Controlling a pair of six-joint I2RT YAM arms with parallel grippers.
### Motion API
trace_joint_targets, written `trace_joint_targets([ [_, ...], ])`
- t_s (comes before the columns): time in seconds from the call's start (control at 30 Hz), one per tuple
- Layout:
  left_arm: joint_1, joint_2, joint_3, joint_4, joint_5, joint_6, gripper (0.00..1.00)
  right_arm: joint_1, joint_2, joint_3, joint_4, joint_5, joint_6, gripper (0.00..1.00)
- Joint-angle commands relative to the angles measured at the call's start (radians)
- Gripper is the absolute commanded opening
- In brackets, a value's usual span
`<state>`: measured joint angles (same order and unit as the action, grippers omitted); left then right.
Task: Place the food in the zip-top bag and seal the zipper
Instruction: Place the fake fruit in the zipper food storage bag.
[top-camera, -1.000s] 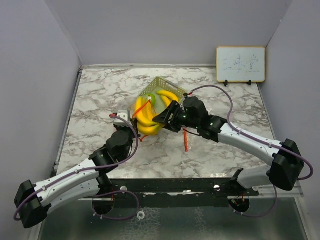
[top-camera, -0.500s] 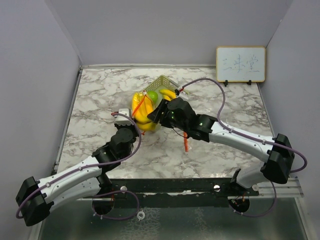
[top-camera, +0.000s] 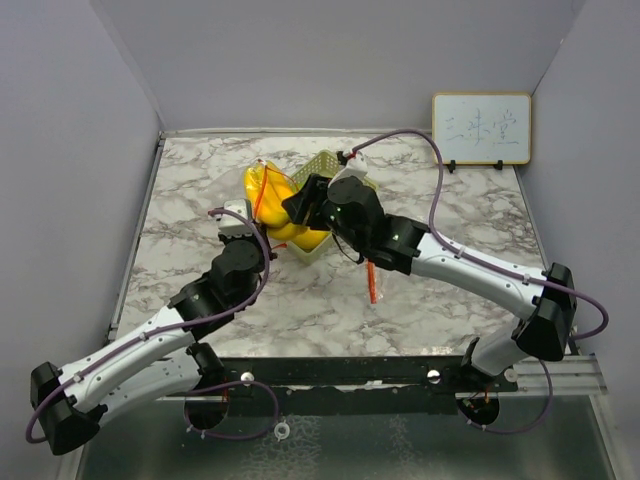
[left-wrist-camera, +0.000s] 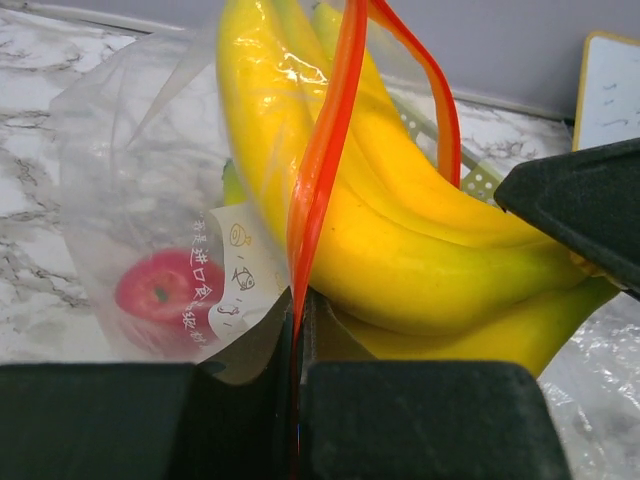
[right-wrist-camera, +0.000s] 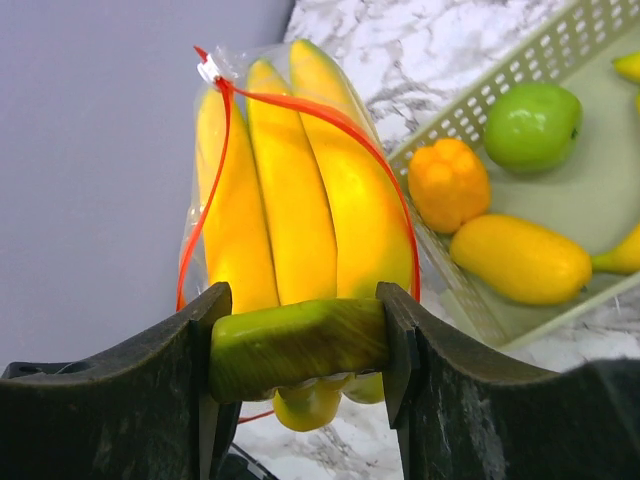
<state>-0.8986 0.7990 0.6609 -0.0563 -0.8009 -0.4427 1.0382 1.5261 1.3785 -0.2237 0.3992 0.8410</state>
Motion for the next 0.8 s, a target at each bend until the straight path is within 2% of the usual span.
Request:
trace_joint_targets([
  [0.0,-0.051,-0.042,0.090,0.146,0.240,-0.143,0.00,0.105,0.068,0.119,0.166,-0.150,-0.019,0.45],
  [0.17,-0.051,0.034,0.190,0.131,0.254,-0.117,0.00,0.191,0.159,0.245,0.119,-0.017,-0.097,0.37],
  [0.27,-0.051,0.103,0.266,0.044,0.236,-0.113,0.00,0.231,0.225,0.356,0.052,0.068,-0.169,0.36],
  [0.47,-0.051,0.079,0.274,0.016,0.206,-0.092,0.00,0.243,0.271,0.382,-0.022,-0.012,-0.195,0.35],
  [0.63,-0.051,0.021,0.231,0.057,0.225,-0.094,0.00,0.243,0.276,0.288,-0.009,-0.086,-0.177,0.39],
  [0.77,-0.051,-0.013,0.134,0.056,0.248,-0.171,0.00,0.243,0.238,0.211,-0.020,-0.120,-0.186,0.40],
])
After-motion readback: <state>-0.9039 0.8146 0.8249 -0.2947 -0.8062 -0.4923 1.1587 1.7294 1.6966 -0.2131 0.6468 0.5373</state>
